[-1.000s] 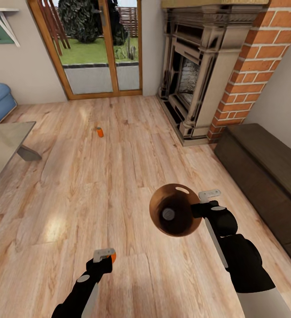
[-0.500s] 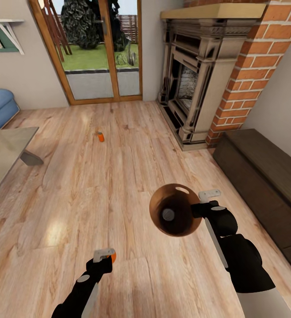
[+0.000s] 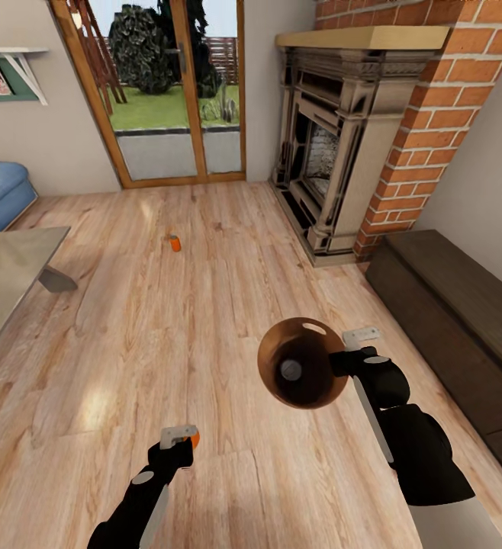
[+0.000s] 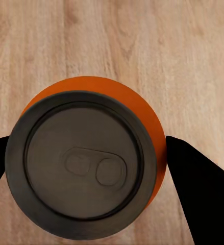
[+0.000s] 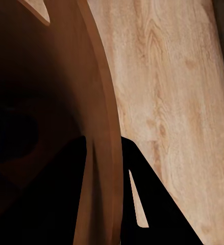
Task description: Put the three can of soda from the living room inside the tash can in the kitchen.
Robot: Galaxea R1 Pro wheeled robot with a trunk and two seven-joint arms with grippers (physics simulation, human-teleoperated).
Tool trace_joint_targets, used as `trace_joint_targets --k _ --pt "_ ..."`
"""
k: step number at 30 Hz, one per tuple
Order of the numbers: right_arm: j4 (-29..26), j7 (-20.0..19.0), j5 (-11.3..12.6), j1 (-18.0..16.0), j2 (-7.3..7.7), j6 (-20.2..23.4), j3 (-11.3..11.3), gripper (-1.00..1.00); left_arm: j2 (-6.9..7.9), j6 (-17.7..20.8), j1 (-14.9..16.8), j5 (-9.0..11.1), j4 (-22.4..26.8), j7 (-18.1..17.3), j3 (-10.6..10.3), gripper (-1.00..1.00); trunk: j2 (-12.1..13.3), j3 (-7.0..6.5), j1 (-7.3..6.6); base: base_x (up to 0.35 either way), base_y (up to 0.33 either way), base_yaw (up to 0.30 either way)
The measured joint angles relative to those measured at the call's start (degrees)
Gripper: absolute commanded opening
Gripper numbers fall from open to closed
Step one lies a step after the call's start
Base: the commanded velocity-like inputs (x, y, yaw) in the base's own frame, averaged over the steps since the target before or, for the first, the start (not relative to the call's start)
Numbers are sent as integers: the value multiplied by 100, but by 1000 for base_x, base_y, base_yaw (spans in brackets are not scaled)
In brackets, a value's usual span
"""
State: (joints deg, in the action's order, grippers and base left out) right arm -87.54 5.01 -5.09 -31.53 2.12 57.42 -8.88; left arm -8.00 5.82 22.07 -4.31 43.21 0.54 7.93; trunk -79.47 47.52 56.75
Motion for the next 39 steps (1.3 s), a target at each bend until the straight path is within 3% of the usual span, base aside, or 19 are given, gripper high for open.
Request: trace_joint_targets --k 9,12,15,16,18,19,21,22,25,28,29,31,35,36,39 --pt "284 14 -37 9 0 -8 -11 -100 8 97 0 32 879 -169 44 -100 0 -8 0 0 0 0" --pt "504 19 -40 9 0 -23 -21 -100 10 555 0 61 1280 -301 47 -100 0 -9 0 0 0 0" --pt "672 18 -33 9 0 -167 -24 -100 21 1252 0 318 1780 -990 61 -100 0 -9 0 0 0 0" --pt "781 17 -39 10 0 -282 -25 -100 41 1586 0 485 2009 -1385 65 -100 0 -9 0 0 0 0" --pt "905 18 -58 10 0 -394 -26 -100 91 1894 0 580 2228 -1738 91 -100 0 -9 0 0 0 0" --pt "968 18 -60 10 0 -441 -28 -100 132 2031 0 621 2331 -1894 118 -100 0 -9 0 0 0 0" --pt "1236 19 -54 10 -5 -574 -38 -100 328 2600 0 841 2772 -2686 318 -100 0 -9 0 0 0 0" --pt "1286 18 -33 10 -6 -589 -40 -100 351 2697 0 881 2838 -2866 355 -100 0 -9 0 0 0 0" --pt "1400 19 -98 8 -7 -627 -128 -100 478 3143 -1 1152 3053 -3961 527 -100 0 -9 0 0 0 0" --pt "1553 19 -16 5 -9 -686 -275 -100 528 3336 0 1206 3093 -4414 574 -100 0 -9 0 0 0 0" --pt "1770 25 -72 2 -14 -945 -408 -100 579 3628 1 1293 3202 -4828 602 -100 0 -9 0 0 0 0" --pt "1943 28 7 3 -17 -1107 -466 -100 630 3809 0 1290 3318 -5125 617 -100 0 -8 0 0 0 0" --pt "2293 37 -124 1 -92 -1241 -506 -100 674 4067 -1 1292 3422 -5641 658 -100 0 -9 0 0 0 0" --pt "2378 36 -32 0 -101 -1258 -511 -100 681 4109 0 1290 3434 -5765 690 -100 0 -9 0 0 0 0" --pt "2423 34 -25 -6 -122 -1282 -517 -100 690 4161 0 1290 3452 -5977 733 -100 0 -9 0 0 0 0"
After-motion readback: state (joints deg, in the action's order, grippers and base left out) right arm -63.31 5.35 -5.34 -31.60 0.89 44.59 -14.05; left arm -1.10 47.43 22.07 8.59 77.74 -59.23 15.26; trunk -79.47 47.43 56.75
